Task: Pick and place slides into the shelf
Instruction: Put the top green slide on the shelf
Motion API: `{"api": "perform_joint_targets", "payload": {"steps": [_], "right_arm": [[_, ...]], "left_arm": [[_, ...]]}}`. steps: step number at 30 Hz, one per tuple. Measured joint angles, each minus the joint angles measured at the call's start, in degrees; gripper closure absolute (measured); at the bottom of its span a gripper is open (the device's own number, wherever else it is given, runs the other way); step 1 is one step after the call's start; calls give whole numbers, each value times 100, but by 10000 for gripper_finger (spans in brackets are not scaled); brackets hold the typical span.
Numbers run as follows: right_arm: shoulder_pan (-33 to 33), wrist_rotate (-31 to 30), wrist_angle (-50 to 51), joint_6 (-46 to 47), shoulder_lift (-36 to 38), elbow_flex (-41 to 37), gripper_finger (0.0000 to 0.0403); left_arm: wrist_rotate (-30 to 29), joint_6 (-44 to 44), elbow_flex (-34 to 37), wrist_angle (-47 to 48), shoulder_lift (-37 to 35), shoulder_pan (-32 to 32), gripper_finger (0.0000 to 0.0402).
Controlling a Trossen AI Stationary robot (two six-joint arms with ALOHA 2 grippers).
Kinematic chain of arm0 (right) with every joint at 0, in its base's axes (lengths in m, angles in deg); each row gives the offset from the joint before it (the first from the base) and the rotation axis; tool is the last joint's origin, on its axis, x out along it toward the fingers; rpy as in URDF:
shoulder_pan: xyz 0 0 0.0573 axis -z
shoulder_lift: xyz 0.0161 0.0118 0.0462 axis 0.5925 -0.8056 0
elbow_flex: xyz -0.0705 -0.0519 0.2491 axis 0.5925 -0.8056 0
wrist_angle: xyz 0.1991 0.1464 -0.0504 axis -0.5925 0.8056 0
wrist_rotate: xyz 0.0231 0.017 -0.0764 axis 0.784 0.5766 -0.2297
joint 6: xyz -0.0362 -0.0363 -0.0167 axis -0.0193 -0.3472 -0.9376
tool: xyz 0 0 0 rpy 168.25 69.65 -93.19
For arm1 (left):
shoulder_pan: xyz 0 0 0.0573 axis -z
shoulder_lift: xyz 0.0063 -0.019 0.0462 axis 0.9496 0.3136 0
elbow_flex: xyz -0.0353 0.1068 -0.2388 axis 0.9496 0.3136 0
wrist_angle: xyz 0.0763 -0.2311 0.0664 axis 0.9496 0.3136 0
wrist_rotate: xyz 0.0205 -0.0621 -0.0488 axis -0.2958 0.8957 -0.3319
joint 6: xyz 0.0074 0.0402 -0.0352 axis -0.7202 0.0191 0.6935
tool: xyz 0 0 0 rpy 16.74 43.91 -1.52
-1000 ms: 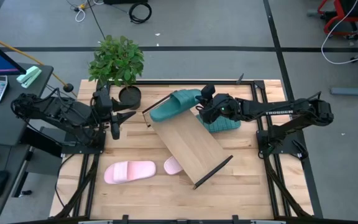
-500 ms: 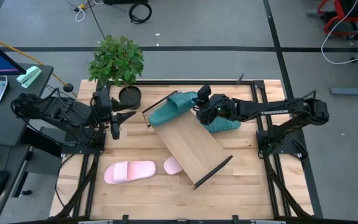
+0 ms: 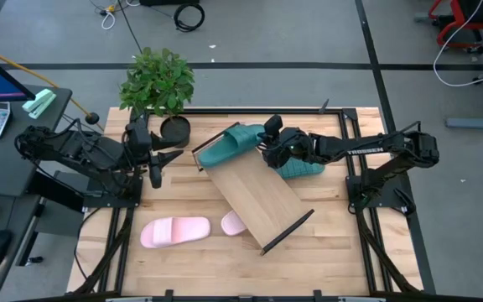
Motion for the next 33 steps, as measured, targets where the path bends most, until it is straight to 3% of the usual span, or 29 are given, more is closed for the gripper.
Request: {"api": "perform_joint_targets", "payload": {"steps": [10, 26, 33], "right_arm": [[0, 85, 482, 269, -44, 9, 316], [0, 246, 645, 399, 13, 98, 211], [33, -392, 640, 336, 13, 98, 183]], "left_arm": [[-1, 4, 0, 27, -2, 0, 257], [0, 9, 2, 29, -2, 0, 256], [-1, 5, 2, 30, -2, 0, 266]]}}
